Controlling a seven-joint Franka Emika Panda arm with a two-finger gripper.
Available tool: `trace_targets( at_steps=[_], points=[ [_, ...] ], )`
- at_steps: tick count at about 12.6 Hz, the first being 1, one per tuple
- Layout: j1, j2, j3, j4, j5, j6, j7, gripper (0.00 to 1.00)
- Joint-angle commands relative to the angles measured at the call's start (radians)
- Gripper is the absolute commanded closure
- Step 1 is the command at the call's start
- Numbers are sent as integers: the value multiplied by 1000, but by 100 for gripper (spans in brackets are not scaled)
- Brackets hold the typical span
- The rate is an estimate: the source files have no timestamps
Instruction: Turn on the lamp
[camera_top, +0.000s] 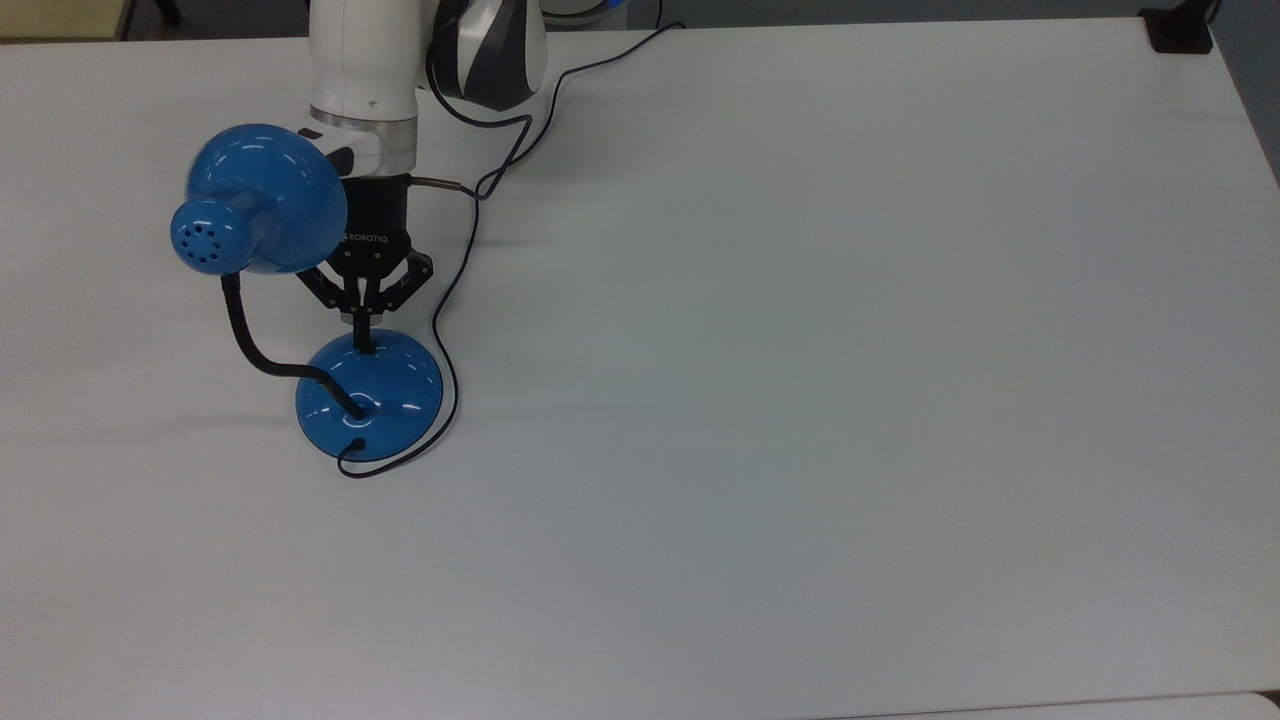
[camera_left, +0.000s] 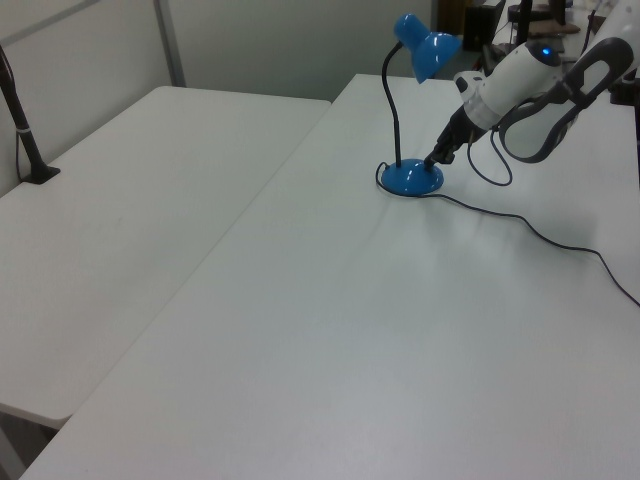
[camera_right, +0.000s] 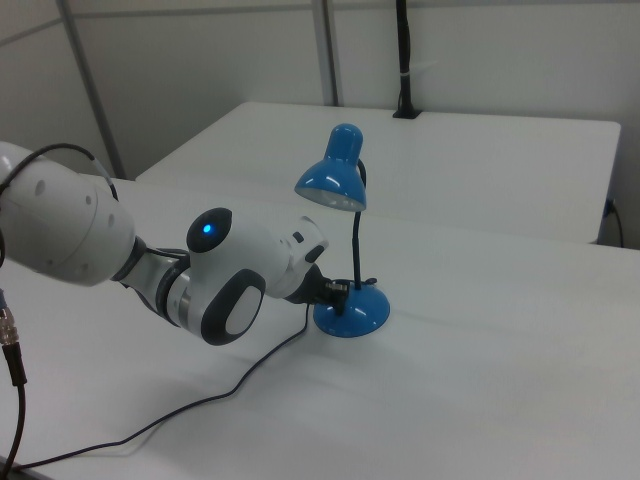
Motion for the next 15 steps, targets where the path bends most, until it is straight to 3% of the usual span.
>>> trace_targets(
  at_steps=[1,12,15],
  points=[
    [0,14,-5,15,-2,17,-12,100],
    [6,91,-11,69,2,17,-11,100],
    [5,53,-11,59,0,5,-12,100]
  ],
)
